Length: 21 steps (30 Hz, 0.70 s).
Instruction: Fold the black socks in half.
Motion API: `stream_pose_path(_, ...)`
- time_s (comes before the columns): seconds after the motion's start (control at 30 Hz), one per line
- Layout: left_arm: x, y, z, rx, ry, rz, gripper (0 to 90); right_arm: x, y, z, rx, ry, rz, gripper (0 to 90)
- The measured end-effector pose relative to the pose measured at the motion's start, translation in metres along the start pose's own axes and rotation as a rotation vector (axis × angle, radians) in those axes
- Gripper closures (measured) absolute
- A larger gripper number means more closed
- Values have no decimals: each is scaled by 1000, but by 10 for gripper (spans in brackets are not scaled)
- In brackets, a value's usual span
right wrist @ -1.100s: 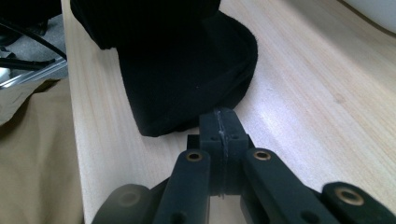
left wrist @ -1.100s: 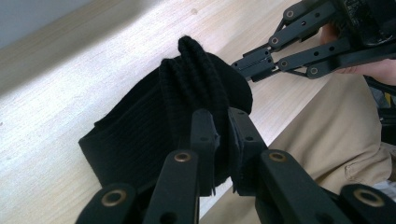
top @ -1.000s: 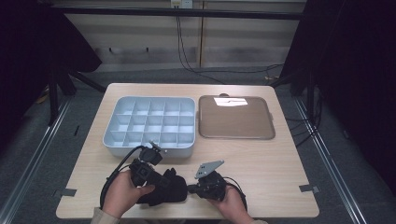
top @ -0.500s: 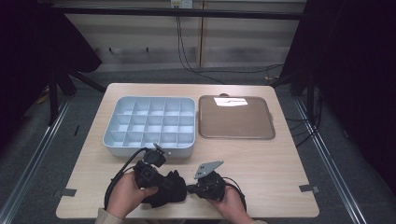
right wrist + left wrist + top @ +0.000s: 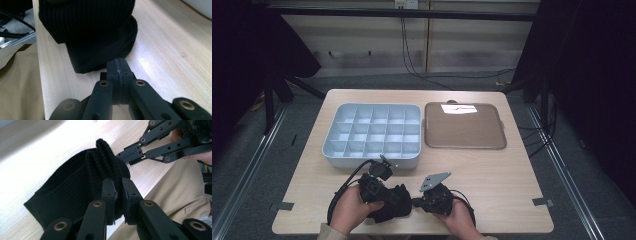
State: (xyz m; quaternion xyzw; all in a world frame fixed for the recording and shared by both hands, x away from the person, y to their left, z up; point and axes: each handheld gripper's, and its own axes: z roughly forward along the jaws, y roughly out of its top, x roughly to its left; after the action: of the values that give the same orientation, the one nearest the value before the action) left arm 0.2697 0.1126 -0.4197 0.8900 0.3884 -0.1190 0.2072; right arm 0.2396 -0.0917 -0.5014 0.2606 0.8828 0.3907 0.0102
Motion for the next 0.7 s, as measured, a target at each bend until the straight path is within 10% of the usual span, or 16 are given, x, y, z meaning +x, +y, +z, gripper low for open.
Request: stream_pose_path(0.7, 1, -1, 5, -22, -11, -1, 753, 1, 0, 0, 3, -2, -1, 899)
